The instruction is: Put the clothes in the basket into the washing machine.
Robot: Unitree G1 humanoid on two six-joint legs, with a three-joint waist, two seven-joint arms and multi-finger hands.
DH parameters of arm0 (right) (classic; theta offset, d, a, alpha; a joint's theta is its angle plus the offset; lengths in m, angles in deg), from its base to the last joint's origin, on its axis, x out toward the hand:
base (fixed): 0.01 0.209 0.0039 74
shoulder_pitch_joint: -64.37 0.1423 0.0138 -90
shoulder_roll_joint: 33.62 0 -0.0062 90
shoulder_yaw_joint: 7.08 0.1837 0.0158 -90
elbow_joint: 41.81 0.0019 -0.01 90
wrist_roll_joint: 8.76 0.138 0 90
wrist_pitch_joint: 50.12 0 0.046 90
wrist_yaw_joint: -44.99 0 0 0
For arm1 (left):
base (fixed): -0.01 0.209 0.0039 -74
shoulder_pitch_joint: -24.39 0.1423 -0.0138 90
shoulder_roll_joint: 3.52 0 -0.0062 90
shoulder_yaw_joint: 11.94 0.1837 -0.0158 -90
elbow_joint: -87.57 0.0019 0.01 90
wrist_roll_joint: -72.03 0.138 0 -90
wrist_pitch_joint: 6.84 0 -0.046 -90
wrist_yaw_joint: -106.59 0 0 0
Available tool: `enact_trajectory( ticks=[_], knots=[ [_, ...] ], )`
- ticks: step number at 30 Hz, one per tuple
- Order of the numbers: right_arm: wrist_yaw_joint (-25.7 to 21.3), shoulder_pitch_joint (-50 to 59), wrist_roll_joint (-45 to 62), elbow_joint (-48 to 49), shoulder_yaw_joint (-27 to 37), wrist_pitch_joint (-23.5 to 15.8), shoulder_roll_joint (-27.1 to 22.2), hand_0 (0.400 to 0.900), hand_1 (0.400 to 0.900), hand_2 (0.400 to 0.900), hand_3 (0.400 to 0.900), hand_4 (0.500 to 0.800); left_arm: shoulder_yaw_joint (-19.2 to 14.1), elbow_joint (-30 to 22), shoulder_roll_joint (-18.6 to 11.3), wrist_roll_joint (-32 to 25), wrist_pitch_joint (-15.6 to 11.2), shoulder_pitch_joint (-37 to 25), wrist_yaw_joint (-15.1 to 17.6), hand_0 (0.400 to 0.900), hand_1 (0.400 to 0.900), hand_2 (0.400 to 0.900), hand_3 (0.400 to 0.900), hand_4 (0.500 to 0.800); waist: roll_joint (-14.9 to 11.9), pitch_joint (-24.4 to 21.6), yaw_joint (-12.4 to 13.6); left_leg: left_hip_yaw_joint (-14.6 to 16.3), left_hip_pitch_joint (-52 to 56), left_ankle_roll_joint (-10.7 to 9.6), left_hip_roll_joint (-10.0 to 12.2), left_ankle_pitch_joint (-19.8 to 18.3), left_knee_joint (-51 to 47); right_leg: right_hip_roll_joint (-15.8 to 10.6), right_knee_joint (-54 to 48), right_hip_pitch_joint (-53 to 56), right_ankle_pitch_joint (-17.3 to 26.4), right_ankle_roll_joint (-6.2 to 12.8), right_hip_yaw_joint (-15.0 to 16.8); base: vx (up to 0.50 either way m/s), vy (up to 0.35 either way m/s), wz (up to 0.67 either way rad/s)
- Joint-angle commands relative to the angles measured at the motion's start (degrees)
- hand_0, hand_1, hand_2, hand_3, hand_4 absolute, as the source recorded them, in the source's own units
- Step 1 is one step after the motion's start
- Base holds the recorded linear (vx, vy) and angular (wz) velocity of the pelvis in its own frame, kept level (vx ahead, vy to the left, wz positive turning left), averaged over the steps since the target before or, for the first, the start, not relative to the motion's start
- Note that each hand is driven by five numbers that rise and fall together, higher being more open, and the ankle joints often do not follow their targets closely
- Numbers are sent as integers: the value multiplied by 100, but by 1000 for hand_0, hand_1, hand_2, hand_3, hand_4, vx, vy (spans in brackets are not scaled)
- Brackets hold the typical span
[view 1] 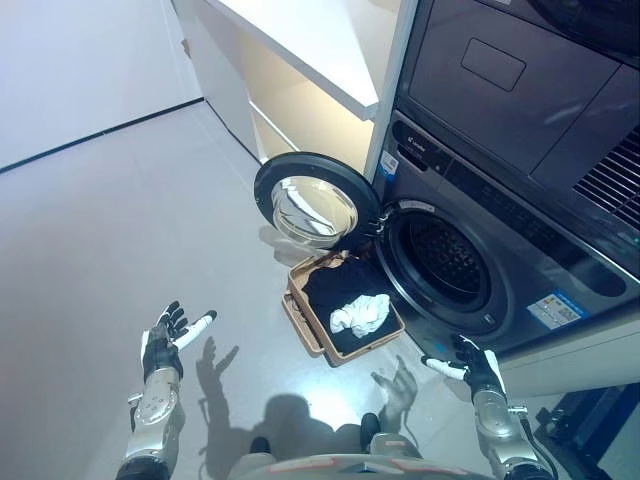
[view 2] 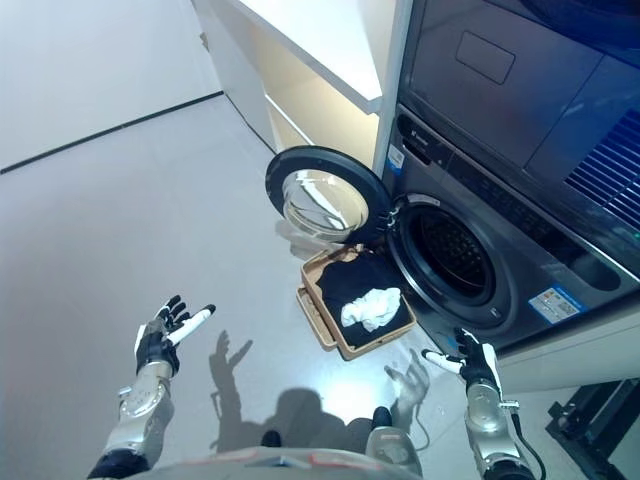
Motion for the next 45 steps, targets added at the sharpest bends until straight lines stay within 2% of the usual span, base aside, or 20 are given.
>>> enact_trajectory(
  ticks=[1, 4, 8, 12, 14, 17, 19, 22, 25, 27, 28, 29, 31, 33, 35, 37, 39, 40, 42, 45],
  knots=[
    [-217, 30, 254, 133, 267, -432, -538, 900, 900, 900, 900, 800, -53, -175, -294, -111, -383, -162, 31, 900, 900, 900, 900, 800, -204, -252, 151, -369, -682, 63, 296, 107, 1330, 231, 1251, -191, -602, -292, 16, 8, -128, 17],
    [-315, 43, 287, 108, 355, -450, -577, 900, 900, 900, 900, 800, 30, -82, -263, -209, -386, -201, 6, 900, 900, 900, 900, 800, -189, -110, 235, -709, -1028, 14, 442, 999, 974, 276, 1187, -51, -690, -375, -73, 9, -30, 16],
    [-417, 257, 321, 38, 228, -470, -542, 900, 900, 900, 900, 800, -48, 16, -298, -308, -447, -197, 101, 900, 900, 900, 900, 800, -247, 9, 416, -992, -1628, -8, 539, 1608, 277, 252, 1398, -31, -809, -362, 183, 117, 39, -27],
    [-433, 387, 251, 22, 86, -474, -537, 900, 900, 900, 900, 800, -124, 83, -255, -337, -506, -82, 152, 900, 900, 900, 900, 800, -69, 100, 530, -909, -1653, -99, 702, 1782, -272, 285, 1579, 61, -991, -295, 473, 173, 109, -47],
    [-453, 543, 183, 25, -1, -446, -560, 900, 900, 900, 900, 800, -181, 145, -162, -406, -567, 4, 253, 900, 900, 900, 900, 800, 199, 79, 565, -677, -1643, -256, 809, 1859, -526, 235, 1620, 229, -1189, -197, 662, 257, 228, -58],
    [-432, 681, 140, -14, -113, -423, -563, 900, 900, 900, 900, 800, -185, 72, -93, -512, -666, 69, 360, 900, 900, 900, 900, 800, 400, 33, 612, -470, -1629, -348, 822, 1840, -487, 56, 1566, 470, -1347, -60, 828, 246, 267, -50],
    [-447, 776, 124, 24, -187, -396, -530, 900, 900, 900, 900, 800, -185, -34, -105, -579, -712, 75, 434, 900, 900, 900, 900, 800, 460, 10, 639, -452, -1615, -353, 775, 1783, -370, -115, 1514, 566, -1387, 47, 941, 212, 306, -50],
    [-508, 977, 114, -129, -305, -317, -426, 900, 900, 900, 900, 800, -117, -199, -159, -662, -725, -66, 594, 900, 900, 900, 900, 800, 434, -22, 734, -362, -1771, -311, 574, 1600, -207, -548, 1294, 747, -1260, 300, 965, 205, 345, -34],
    [-567, 1184, 344, -402, -324, -256, -243, 900, 900, 900, 900, 800, 90, -235, -328, -667, -720, -321, 649, 900, 900, 900, 900, 800, 245, -39, 805, -185, -2157, -210, 161, 1303, 469, -993, 1078, 892, -565, 539, 894, 242, 253, 2],
    [-559, 1200, 336, -339, -351, -250, -225, 900, 900, 900, 900, 800, 107, -500, -419, -592, -743, -300, 652, 900, 900, 900, 900, 800, 134, -80, 850, -79, -2402, -140, -44, 1184, 642, -1172, 859, 929, -64, 642, 819, 183, 211, 18],
    [-559, 1198, 335, -338, -351, -249, -222, 900, 900, 900, 900, 800, 107, -503, -421, -591, -741, -297, 653, 900, 900, 900, 900, 800, 128, -97, 844, -83, -2427, -134, -54, 1175, 661, -1180, 844, 925, -58, 648, 810, 152, 228, 10],
    [-585, 1297, 332, -253, -424, -226, -221, 900, 900, 900, 900, 800, 110, -512, -490, -576, -749, -362, 720, 900, 900, 900, 900, 800, 37, -149, 885, -94, -2568, -5, -216, 1048, 736, -1318, 800, 785, 407, 681, 797, 149, 234, 3],
    [-587, 1408, 358, -212, -484, -214, -237, 900, 900, 900, 900, 800, 153, -440, -536, -575, -729, -506, 756, 900, 900, 900, 900, 800, -24, -193, 876, -51, -2645, 160, -429, 868, 823, -1445, 890, 653, 918, 631, 850, 224, 322, 9],
    [-609, 1460, 370, -118, -522, -210, -260, 900, 900, 900, 900, 800, 169, -421, -574, -535, -697, -541, 775, 900, 900, 900, 900, 800, -20, -152, 855, -26, -2561, 378, -662, 655, 921, -1573, 1425, 410, 1526, 480, 963, 212, 344, 8],
    [-623, 1553, 407, 8, -600, -231, -261, 900, 900, 900, 900, 800, 143, -499, -635, -549, -698, -550, 777, 900, 900, 900, 900, 800, 49, -16, 773, -58, -2399, 577, -806, 522, 952, -1432, 2059, 95, 1819, 280, 1200, 155, 344, -1],
    [-614, 1622, 402, -24, -675, -209, -201, 900, 900, 900, 900, 800, 57, -479, -644, -581, -693, -549, 790, 900, 900, 900, 900, 800, 73, 94, 784, 5, -2182, 714, -930, 362, 932, -1544, 2290, -148, 1895, 258, 1025, 134, 271, -18],
    [-578, 1780, 360, -80, -797, -193, -199, 900, 900, 900, 900, 800, 11, -421, -656, -672, -722, -586, 758, 900, 900, 900, 900, 800, 68, 192, 730, 71, -1898, 740, -985, 242, 813, -1486, 2003, -430, 1609, 232, 891, 139, 143, -21],
    [-578, 1785, 361, -83, -798, -194, -201, 900, 900, 900, 900, 800, 9, -417, -656, -673, -723, -590, 756, 900, 900, 900, 900, 800, 76, 185, 733, 71, -1904, 739, -976, 259, 798, -1476, 1985, -437, 1628, 229, 890, 124, 56, -18],
    [-557, 1978, 324, -260, -863, -188, -249, 900, 900, 900, 900, 800, 50, -259, -621, -790, -783, -738, 723, 900, 900, 900, 900, 800, 90, 373, 613, 43, -1759, 717, -1007, 117, 756, -1204, 1211, -788, 1013, 286, 828, 151, -7, 12],
    [-576, 2031, 397, -382, -843, -217, -260, 900, 900, 900, 900, 800, 101, -181, -581, -856, -819, -864, 712, 900, 900, 900, 900, 800, 27, 502, 422, -100, -1532, 676, -1110, -12, 700, -902, 249, -1075, 905, 423, 1030, 176, -70, 42]
  ],
)
